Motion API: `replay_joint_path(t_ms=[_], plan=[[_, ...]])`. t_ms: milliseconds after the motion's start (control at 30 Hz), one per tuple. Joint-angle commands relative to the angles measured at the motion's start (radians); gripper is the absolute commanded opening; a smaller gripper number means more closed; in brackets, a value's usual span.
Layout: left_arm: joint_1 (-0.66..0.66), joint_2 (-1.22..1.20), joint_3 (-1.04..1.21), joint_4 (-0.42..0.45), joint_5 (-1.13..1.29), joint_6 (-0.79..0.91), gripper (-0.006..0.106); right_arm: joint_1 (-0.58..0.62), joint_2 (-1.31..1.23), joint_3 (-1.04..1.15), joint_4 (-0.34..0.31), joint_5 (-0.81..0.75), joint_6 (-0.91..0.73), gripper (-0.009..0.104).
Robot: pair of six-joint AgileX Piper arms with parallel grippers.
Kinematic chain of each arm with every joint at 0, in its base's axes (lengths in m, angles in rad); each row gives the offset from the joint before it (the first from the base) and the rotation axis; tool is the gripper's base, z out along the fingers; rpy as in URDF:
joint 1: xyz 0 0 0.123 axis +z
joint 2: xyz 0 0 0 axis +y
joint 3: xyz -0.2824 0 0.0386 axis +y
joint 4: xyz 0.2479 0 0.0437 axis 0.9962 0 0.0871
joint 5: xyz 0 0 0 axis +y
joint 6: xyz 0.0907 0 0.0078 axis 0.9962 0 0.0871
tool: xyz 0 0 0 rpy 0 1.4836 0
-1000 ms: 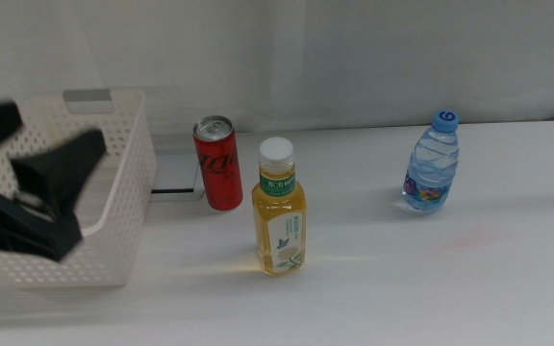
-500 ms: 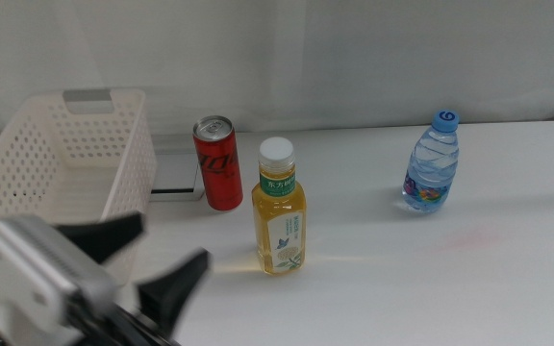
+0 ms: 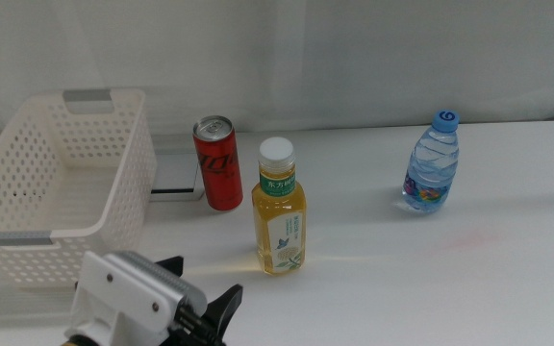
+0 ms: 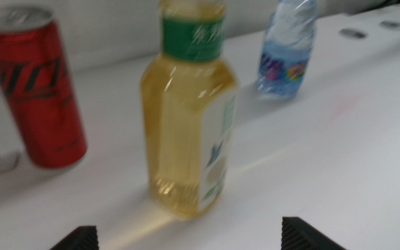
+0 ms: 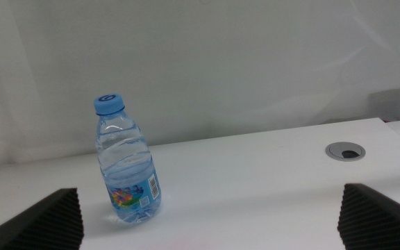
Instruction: Use arms to grab the bottles and put them into the dustbin to the left of the table.
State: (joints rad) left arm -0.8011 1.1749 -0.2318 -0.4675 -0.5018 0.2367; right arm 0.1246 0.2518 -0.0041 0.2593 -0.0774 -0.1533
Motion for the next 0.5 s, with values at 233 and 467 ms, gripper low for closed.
replay_joint_path(t_ms=[233,467], plan=[[-0.006,0.053,0.056,0.015,-0.162,0.002,0.070,-0.005,-0.005,0.034,0.004,-0.012,-0.004,0.103],[-0.005,0.106,0.041,0.015,-0.186,0.002,0.070,-0.005,-0.005,0.034,0.006,-0.012,-0.004,0.103]])
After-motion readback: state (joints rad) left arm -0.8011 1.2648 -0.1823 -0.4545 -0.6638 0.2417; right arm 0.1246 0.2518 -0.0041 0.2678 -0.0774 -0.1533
